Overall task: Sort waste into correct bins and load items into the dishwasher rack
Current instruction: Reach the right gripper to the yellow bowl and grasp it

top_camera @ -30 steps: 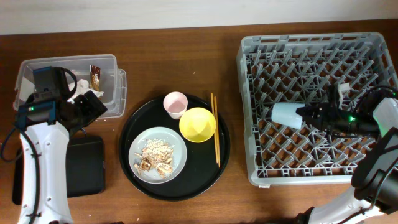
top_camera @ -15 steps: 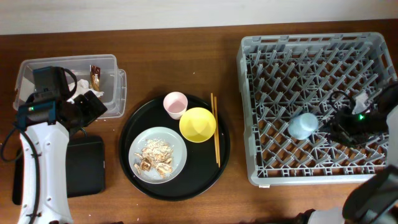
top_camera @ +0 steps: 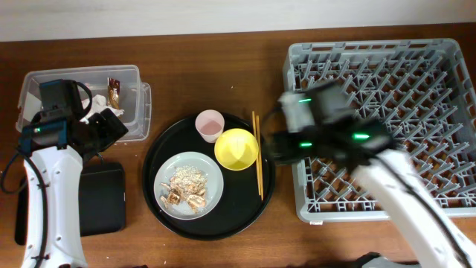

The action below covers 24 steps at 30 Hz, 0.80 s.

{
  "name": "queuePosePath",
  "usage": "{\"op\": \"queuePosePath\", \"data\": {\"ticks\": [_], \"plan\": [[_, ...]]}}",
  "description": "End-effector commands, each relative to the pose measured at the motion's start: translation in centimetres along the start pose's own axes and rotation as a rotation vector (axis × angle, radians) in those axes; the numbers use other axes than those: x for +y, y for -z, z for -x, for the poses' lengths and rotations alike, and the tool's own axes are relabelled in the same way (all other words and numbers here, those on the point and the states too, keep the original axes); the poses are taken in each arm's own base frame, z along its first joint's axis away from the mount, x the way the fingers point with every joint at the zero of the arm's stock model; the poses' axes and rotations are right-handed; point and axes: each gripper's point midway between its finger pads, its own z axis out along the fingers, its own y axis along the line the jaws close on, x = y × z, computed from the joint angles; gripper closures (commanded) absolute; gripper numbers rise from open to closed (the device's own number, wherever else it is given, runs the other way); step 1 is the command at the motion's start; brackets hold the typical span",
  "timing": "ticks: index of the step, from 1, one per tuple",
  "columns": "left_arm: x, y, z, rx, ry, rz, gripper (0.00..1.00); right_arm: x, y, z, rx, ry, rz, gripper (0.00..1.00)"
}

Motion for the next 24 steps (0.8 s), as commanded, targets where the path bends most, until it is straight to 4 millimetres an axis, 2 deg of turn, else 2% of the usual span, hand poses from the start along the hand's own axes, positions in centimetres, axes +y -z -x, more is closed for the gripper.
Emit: {"op": "queuePosePath", "data": {"ticks": [1,3,5,7,11,14,19,24], "plan": [[0.0,0.4,0.5,-0.018,0.013,-0.002,0.0,2.6,-7.4,-0.7,0.089,0.155,-0.126,0.21],[0.0,0.4,0.5,-0.018,0.013,-0.002,0.01,4.7,-12.5,-1.2,0.115,0.224,-0.118,0.16],[0.0,0.4,0.5,-0.018,0.013,-0.002,0.01,5.6,-16.6,-2.1,0.138,0.274,-0.141,0.17],[0.0,0.4,0.5,-0.018,0.013,-0.002,0.01,6.3,-18.7,-2.3,0.128,0.294,-0.138,0.2],[0.0,0.4,0.5,-0.018,0.013,-0.002,0.01,5.8,-19.5,-1.8,0.101,0.294,-0.183,0.42],[0.0,0.4,0.5,-0.018,0.013,-0.002,0.01,5.8,-19.5,-1.8,0.092,0.218,-0.186,0.57],[0.0,0.4,0.5,-0.018,0.013,-0.002,0.01,5.8,-20.1,-2.6,0.11,0.168,-0.185,0.6],[0.0,0.4,0.5,-0.018,0.013,-0.002,0.01,6.8,-21.0,-3.9,0.139,0.2,-0.179,0.62]]}}
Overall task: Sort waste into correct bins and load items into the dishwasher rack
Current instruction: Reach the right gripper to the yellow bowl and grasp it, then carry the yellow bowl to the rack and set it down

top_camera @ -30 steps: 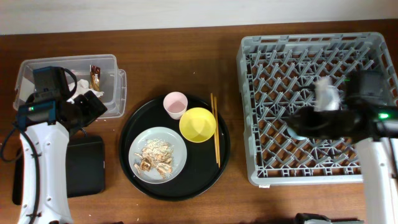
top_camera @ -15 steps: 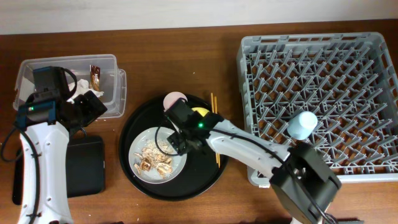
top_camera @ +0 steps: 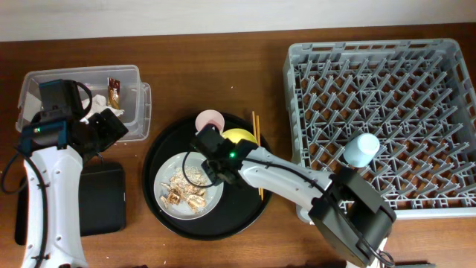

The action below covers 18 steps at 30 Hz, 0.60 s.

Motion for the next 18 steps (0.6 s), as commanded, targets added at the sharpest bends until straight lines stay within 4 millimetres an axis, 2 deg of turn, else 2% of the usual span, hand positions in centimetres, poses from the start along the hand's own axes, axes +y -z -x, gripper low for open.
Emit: {"op": "queuePosePath", "data": {"ticks": [1,3,4,7,10,13,14,16,18], "plan": [[0.0,0.4,0.5,-0.02,0.013,-0.003,0.01,0.2,-0.3,-0.5,0.009,-0.004,-0.008,0.65],[0.0,0.4,0.5,-0.02,0.013,-0.003,0.01,0.2,-0.3,-0.4,0.009,-0.005,-0.008,0.73],[0.0,0.4,0.5,-0.02,0.013,-0.003,0.01,0.2,0.1,-0.4,0.015,-0.004,-0.009,0.9],[0.0,0.4,0.5,-0.02,0.013,-0.003,0.01,0.2,1.6,0.3,0.02,-0.004,-0.012,0.96],[0.0,0.4,0.5,-0.02,0.013,-0.003,0.01,0.4,5.2,1.9,0.005,-0.006,-0.001,0.96],[0.0,0.4,0.5,-0.02,0.013,-0.003,0.01,0.3,8.6,2.7,0.006,-0.007,-0.001,0.96],[0.0,0.4,0.5,-0.02,0.013,-0.003,0.01,0.0,10.6,3.1,0.001,-0.012,-0.001,0.96],[0.0,0.4,0.5,-0.02,0.013,-0.003,0.01,-1.5,13.9,3.5,-0.006,-0.033,-0.012,0.96],[0.0,0.4,0.5,-0.02,0.013,-0.003,0.01,-4.2,16.9,3.8,-0.04,-0.04,-0.03,0.96]]}}
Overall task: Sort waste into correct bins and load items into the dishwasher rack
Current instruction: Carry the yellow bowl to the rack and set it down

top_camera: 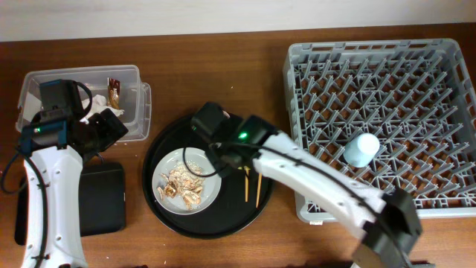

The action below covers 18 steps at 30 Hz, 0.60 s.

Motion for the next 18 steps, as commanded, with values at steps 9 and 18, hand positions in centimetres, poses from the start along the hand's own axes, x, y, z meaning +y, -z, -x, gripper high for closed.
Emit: {"op": "queuePosePath", "data": {"ticks": [9,18], "plan": [[0.0,0.4,0.5,-0.02,0.013,-0.003,0.01,-25.9,12.9,-7.1,-0.177,-0.527,0.111,0.96],[0.0,0.4,0.5,-0.02,0.013,-0.003,0.01,-34.9,14.4,-11.8,-0.778,-0.701,0.672,0.96]]}}
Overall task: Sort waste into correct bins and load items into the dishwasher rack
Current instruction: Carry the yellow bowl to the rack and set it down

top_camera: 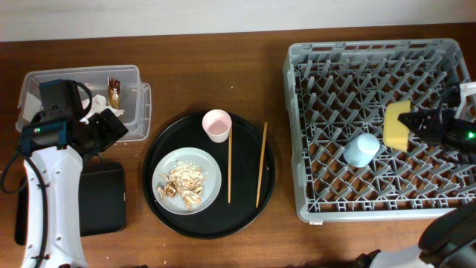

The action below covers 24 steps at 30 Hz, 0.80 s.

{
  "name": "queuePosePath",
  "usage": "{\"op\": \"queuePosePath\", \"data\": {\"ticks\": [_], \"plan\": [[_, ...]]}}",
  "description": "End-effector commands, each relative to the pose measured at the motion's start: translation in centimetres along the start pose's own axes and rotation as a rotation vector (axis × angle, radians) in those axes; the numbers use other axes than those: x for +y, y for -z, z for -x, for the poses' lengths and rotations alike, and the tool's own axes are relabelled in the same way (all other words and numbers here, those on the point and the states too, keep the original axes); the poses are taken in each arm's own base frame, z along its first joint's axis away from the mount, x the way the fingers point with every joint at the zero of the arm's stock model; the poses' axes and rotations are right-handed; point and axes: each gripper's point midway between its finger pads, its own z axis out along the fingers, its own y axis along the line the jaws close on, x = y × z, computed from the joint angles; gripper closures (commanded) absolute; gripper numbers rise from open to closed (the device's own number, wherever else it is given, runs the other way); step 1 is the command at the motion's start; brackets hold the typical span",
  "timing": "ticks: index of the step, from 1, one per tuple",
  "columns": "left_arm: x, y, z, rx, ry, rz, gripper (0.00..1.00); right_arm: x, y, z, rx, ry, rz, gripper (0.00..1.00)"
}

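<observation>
A black tray [167, 216] holds a white plate [213, 181] of food scraps, a pink cup [216, 125] and two chopsticks [229, 167] lying apart. The grey dishwasher rack [335, 67] holds an upturned pale blue cup [361, 150] and a yellow bowl [398, 125] standing on edge. My right gripper [418, 123] reaches in from the right and is shut on the bowl's rim. My left gripper [111, 126] hovers at the front edge of the clear bin [74, 77], beside white crumpled paper [99, 113]. Its jaws are too dark to read.
A brown wrapper [113, 91] lies in the clear bin. A black bin [103, 198] sits on the table in front of it, left of the tray. The second chopstick [260, 165] lies near the tray's right side.
My right arm was over the tray, hiding the cup and bowl. It is now at the rack's right side with the yellow bowl on edge in the rack. The chopsticks lie further apart.
At first the yellow bowl sat on the tray with both chopsticks together at its right, and my right arm was over the rack. Then the blue cup stood in the rack and the arm was over the tray. Now the bowl is in the rack. The left arm stayed still.
</observation>
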Motion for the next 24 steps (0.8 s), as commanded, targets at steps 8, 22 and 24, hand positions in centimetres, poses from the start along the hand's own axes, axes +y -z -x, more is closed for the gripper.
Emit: {"op": "queuePosePath", "data": {"ticks": [8,22,24], "plan": [[0.0,0.4,0.5,-0.02,0.013,-0.002,0.01,-2.7,-6.1,5.8,-0.146,-0.018,0.442,0.96],[0.0,0.4,0.5,-0.02,0.013,-0.002,0.01,-8.1,-9.5,4.8,-0.005,-0.282,0.091,0.95],[0.0,0.4,0.5,-0.02,0.013,-0.002,0.01,-10.6,-8.7,3.7,0.038,-0.311,-0.14,0.91]]}}
